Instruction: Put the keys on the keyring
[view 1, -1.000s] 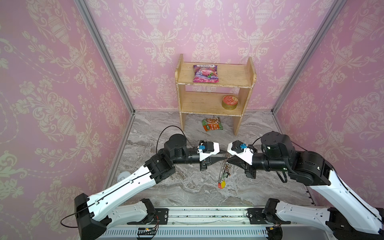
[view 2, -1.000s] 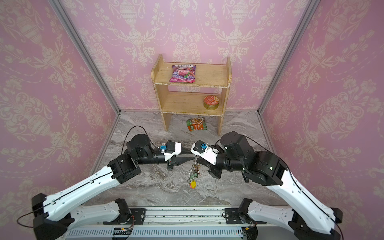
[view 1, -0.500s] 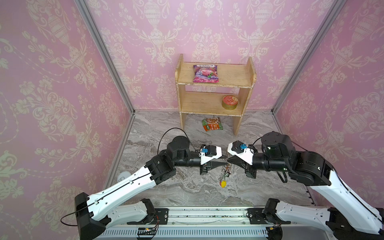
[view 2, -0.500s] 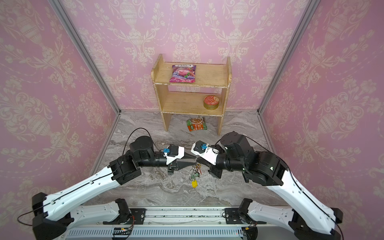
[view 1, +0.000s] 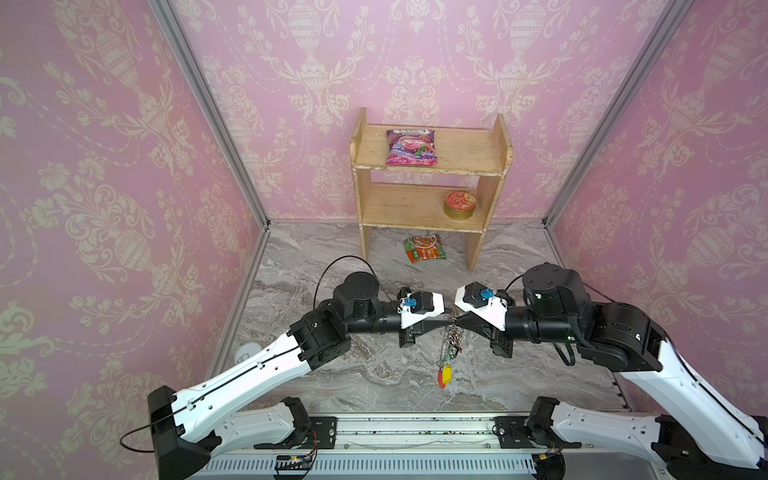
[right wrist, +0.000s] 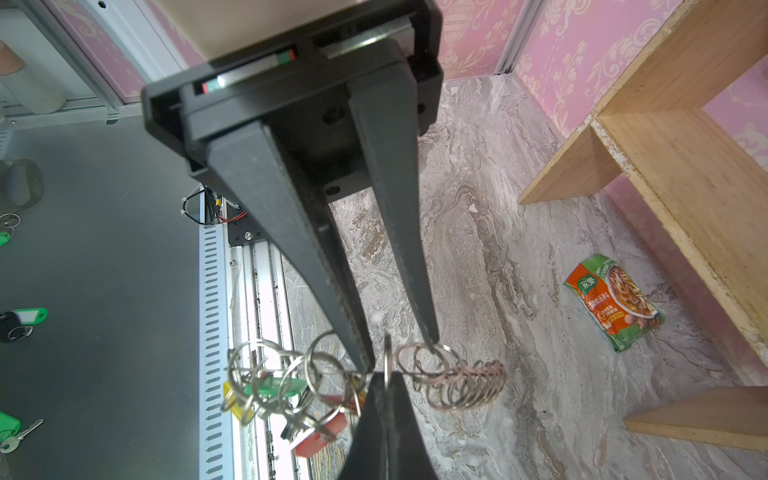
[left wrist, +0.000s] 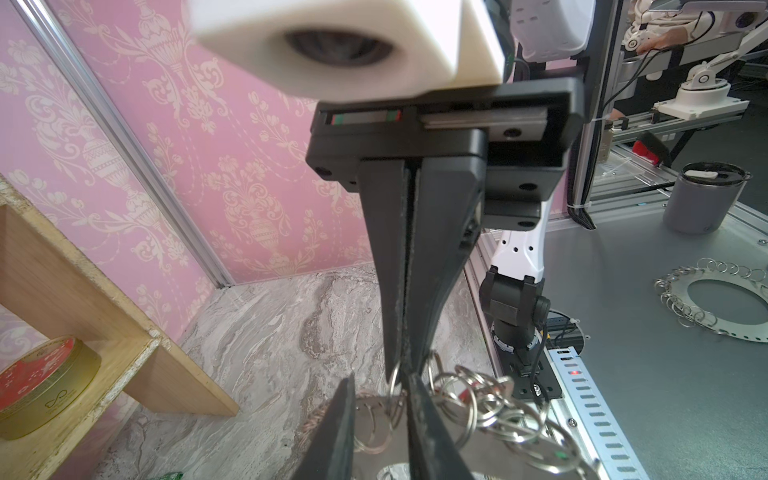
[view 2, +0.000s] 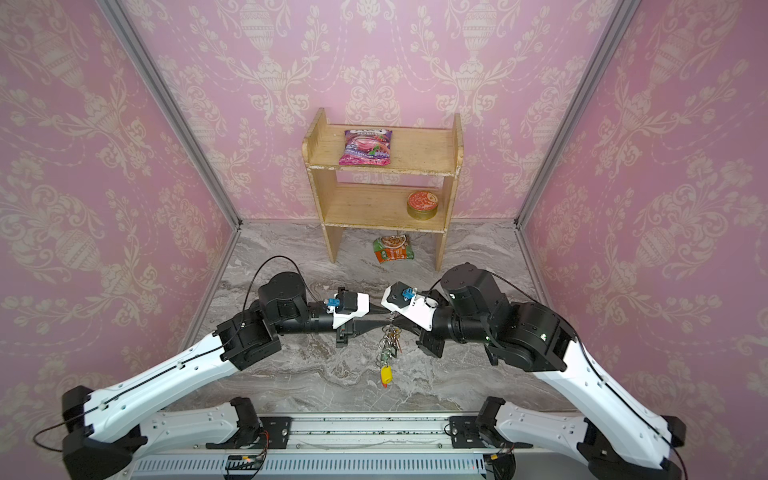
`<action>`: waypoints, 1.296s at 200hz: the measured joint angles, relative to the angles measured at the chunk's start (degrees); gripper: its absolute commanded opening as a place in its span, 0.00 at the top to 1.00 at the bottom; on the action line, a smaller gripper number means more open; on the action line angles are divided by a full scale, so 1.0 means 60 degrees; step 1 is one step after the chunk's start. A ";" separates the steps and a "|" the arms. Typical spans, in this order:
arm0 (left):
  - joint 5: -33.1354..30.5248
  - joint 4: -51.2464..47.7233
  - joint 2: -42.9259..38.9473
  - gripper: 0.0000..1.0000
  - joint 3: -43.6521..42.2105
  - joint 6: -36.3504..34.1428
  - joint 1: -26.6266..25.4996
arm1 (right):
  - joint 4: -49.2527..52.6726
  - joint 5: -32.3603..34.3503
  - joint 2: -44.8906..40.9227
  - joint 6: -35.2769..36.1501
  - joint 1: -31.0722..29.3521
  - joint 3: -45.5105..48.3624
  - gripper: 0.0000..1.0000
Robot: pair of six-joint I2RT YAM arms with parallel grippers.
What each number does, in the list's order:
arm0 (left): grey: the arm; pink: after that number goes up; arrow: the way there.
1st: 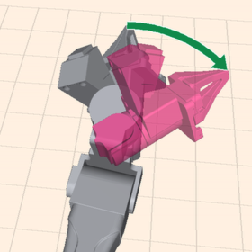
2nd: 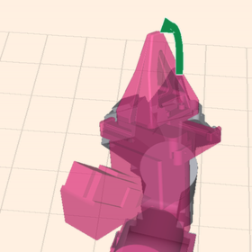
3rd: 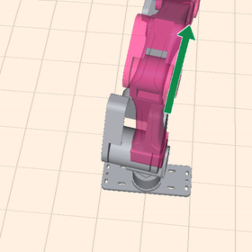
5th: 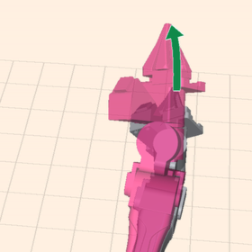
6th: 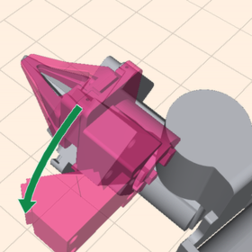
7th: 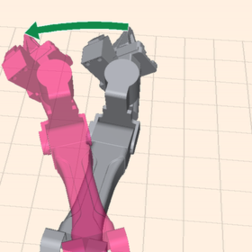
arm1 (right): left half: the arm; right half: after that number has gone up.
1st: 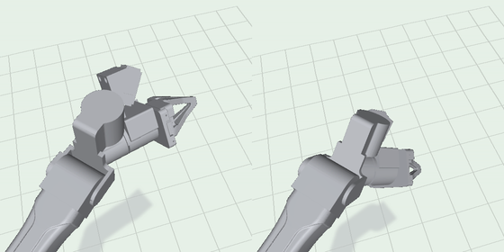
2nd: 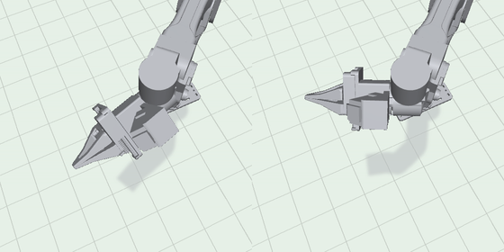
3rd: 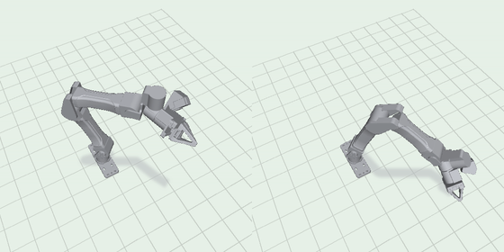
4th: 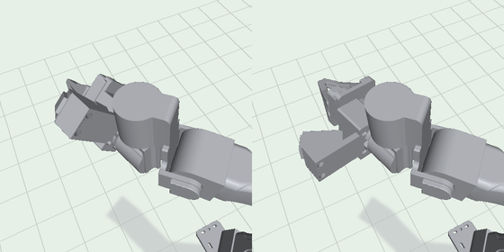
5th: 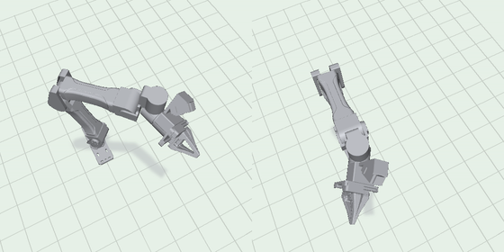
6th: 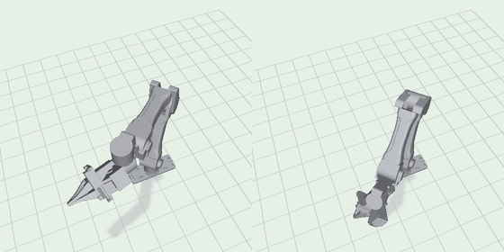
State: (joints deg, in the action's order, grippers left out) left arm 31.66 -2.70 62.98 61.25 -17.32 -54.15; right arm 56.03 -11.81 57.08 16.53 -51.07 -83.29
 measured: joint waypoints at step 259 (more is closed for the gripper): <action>0.0670 0.0033 0.0109 1.00 0.0073 0.0047 0.0007 | 0.0084 -0.0069 -0.0029 0.0007 -0.0011 0.0000 1.00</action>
State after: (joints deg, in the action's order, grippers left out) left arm 35.68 -2.50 63.64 61.69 -17.04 -54.11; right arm 56.53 -12.23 56.90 16.58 -51.13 -83.29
